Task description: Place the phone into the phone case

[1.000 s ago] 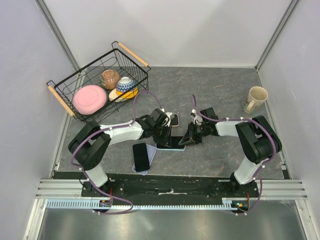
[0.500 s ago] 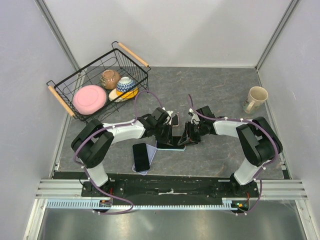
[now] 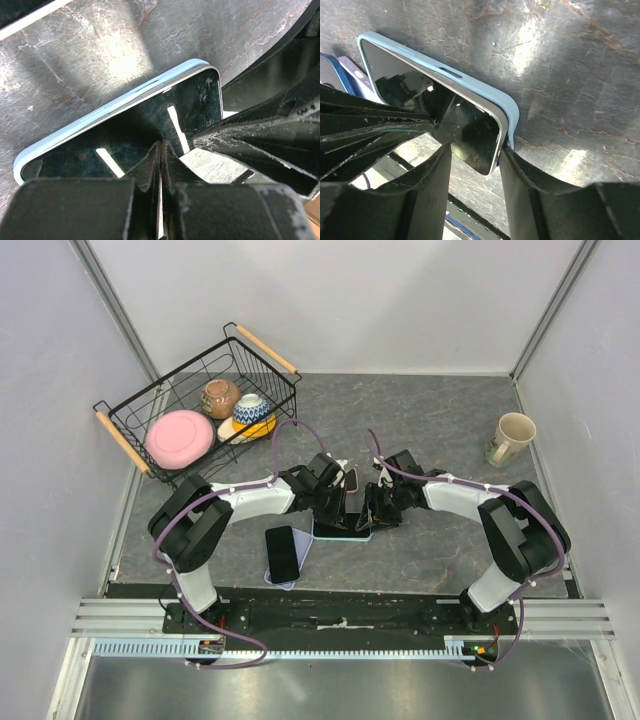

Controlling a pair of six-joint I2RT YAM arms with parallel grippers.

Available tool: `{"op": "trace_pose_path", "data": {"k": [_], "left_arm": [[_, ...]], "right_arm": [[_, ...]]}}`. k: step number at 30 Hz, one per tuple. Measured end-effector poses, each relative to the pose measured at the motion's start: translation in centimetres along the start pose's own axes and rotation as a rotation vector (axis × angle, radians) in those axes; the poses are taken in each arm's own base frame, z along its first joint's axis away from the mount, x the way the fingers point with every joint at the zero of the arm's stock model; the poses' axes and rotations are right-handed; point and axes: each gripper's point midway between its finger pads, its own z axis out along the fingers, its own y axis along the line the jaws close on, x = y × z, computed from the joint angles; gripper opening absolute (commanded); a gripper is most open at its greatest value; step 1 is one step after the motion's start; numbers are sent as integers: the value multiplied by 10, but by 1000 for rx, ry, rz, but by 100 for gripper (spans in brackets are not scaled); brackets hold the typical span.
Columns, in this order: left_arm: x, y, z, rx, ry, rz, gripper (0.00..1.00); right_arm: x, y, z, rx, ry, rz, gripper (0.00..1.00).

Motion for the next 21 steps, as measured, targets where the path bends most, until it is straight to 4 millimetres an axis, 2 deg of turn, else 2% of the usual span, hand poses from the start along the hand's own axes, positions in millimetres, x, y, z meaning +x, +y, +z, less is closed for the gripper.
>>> {"op": "trace_pose_path", "data": {"k": [8, 10, 14, 21], "left_arm": [[0, 2, 2, -10, 1, -24, 2], [0, 2, 2, -12, 0, -28, 2], [0, 2, 2, -13, 0, -31, 2], [0, 2, 2, -13, 0, -32, 2]], "right_arm": [[-2, -4, -7, 81, -26, -47, 56], [-2, -22, -16, 178, -39, -48, 59], [-3, -37, -36, 269, -66, -47, 63], [-25, -17, -67, 223, -176, -68, 70]]}}
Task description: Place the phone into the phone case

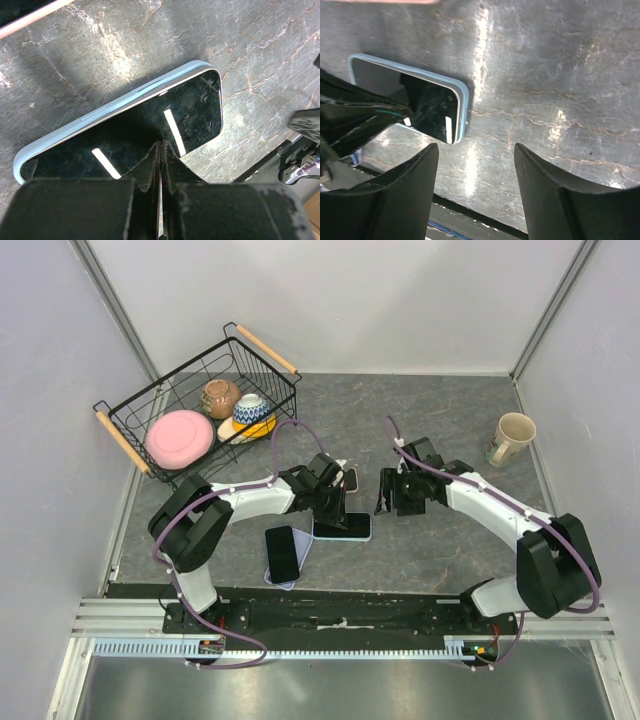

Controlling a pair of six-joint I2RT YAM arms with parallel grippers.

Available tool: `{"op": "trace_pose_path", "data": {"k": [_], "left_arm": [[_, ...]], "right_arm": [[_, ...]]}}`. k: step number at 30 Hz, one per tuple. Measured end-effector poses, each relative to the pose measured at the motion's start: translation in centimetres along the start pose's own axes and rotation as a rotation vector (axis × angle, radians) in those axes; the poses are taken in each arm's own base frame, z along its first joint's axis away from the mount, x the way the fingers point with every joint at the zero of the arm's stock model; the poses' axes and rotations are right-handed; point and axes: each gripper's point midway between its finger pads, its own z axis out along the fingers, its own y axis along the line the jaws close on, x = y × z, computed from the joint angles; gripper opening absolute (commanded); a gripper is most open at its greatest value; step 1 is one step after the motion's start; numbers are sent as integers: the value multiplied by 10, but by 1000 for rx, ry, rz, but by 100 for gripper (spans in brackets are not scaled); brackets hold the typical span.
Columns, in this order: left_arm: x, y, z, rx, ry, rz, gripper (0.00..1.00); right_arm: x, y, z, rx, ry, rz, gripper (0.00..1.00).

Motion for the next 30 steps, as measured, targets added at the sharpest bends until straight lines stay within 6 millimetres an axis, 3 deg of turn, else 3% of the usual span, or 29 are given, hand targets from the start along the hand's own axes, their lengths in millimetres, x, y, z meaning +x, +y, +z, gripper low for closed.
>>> {"op": "trace_pose_path", "data": {"k": [5, 15, 22, 30], "left_arm": [[0, 0, 0, 0, 0, 0, 2], [0, 0, 0, -3, 0, 0, 2], [-1, 1, -1, -10, -1, 0, 2], [-1, 2, -1, -17, -1, -1, 2]], "right_arm": [[-12, 7, -9, -147, -43, 59, 70], [6, 21, 1, -388, 32, 161, 59], [18, 20, 15, -417, 87, 185, 43], [47, 10, 42, -382, 193, 207, 40]]}}
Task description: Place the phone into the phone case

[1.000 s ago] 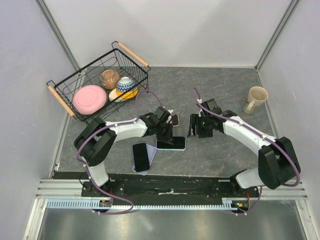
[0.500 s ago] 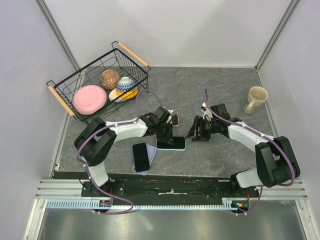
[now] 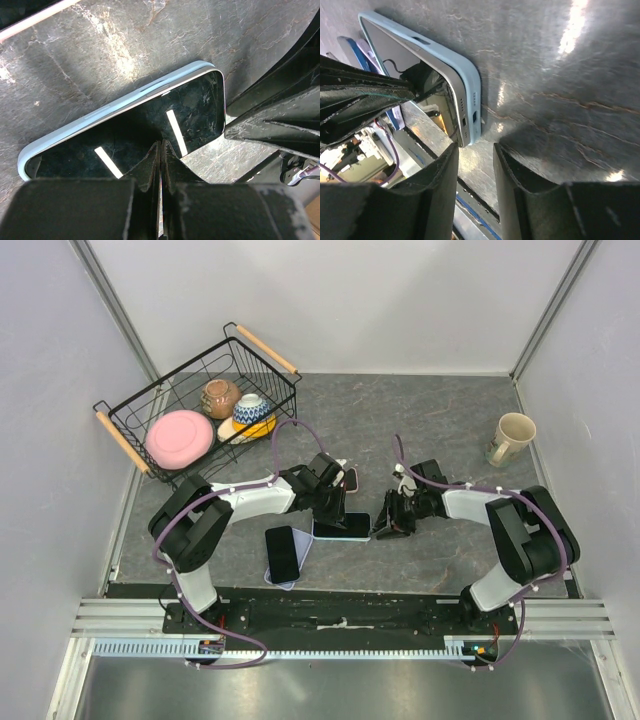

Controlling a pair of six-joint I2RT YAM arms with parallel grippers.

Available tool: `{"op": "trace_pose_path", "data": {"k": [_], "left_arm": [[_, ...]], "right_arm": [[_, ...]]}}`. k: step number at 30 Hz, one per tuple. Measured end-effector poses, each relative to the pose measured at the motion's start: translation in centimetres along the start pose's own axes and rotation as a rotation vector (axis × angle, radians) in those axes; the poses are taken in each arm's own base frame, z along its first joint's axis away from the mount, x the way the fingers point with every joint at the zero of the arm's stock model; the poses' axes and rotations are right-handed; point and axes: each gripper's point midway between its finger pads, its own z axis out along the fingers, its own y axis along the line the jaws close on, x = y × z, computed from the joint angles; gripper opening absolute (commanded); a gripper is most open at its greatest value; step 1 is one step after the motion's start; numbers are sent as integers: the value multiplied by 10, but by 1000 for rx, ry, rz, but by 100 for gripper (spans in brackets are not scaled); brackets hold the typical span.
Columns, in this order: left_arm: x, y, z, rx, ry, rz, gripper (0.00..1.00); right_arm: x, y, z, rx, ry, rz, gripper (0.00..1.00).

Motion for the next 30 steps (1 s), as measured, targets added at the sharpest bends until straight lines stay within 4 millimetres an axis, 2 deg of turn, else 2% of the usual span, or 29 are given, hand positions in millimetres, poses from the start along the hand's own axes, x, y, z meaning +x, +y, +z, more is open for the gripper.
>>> {"op": "trace_pose_path", "data": {"k": [3, 8, 21, 30], "left_arm": [[0, 0, 0, -2, 0, 0, 2], [0, 1, 0, -4, 0, -1, 2], [0, 5, -2, -39, 9, -3, 2], [1, 8, -3, -70, 13, 6, 2]], "right_arm": [[5, 3, 6, -22, 27, -9, 39], [8, 7, 12, -41, 44, -28, 29], [9, 4, 14, -30, 59, -17, 15], [9, 3, 16, 103, 87, -46, 6]]}}
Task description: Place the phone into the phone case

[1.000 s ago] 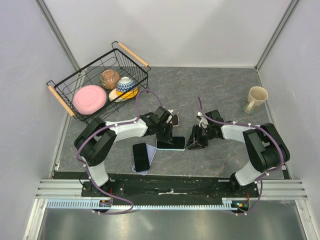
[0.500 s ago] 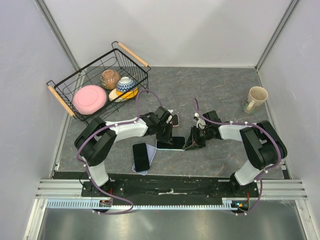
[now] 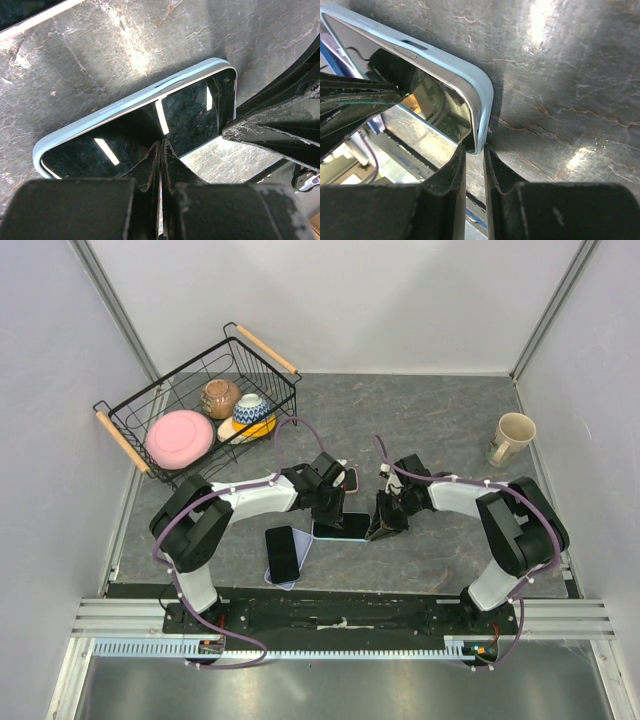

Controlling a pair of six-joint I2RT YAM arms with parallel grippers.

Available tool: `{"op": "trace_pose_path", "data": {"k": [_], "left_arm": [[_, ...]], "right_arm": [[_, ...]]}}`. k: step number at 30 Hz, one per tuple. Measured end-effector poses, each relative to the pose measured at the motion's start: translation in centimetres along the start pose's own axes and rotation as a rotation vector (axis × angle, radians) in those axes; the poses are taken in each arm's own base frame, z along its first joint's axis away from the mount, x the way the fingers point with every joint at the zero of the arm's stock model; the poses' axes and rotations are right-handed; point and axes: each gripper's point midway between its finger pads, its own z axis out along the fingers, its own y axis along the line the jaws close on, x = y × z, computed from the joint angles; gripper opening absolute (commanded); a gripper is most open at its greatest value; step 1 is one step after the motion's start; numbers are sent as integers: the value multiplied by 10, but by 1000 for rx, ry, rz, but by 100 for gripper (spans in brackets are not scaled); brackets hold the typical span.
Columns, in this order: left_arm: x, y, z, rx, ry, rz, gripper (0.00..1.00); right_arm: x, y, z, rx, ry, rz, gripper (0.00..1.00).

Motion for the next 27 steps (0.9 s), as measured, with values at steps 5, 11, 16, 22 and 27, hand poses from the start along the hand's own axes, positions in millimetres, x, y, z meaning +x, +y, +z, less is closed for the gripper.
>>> {"op": "trace_pose_path", "data": {"k": [5, 11, 16, 22, 27], "left_arm": [[1, 0, 0, -5, 2, 3, 2], [1, 0, 0, -11, 0, 7, 2], [0, 0, 0, -15, -2, 9, 2], [0, 0, 0, -15, -1, 10, 2], [1, 1, 0, -15, -1, 10, 2]], "right_arm": [[-1, 1, -1, 120, -20, -70, 6], [-3, 3, -6, 215, -71, -167, 15], [-17, 8, -23, 253, -170, -222, 41], [-45, 42, -58, 170, -320, -262, 58], [-59, 54, -70, 46, -353, -230, 61]]}}
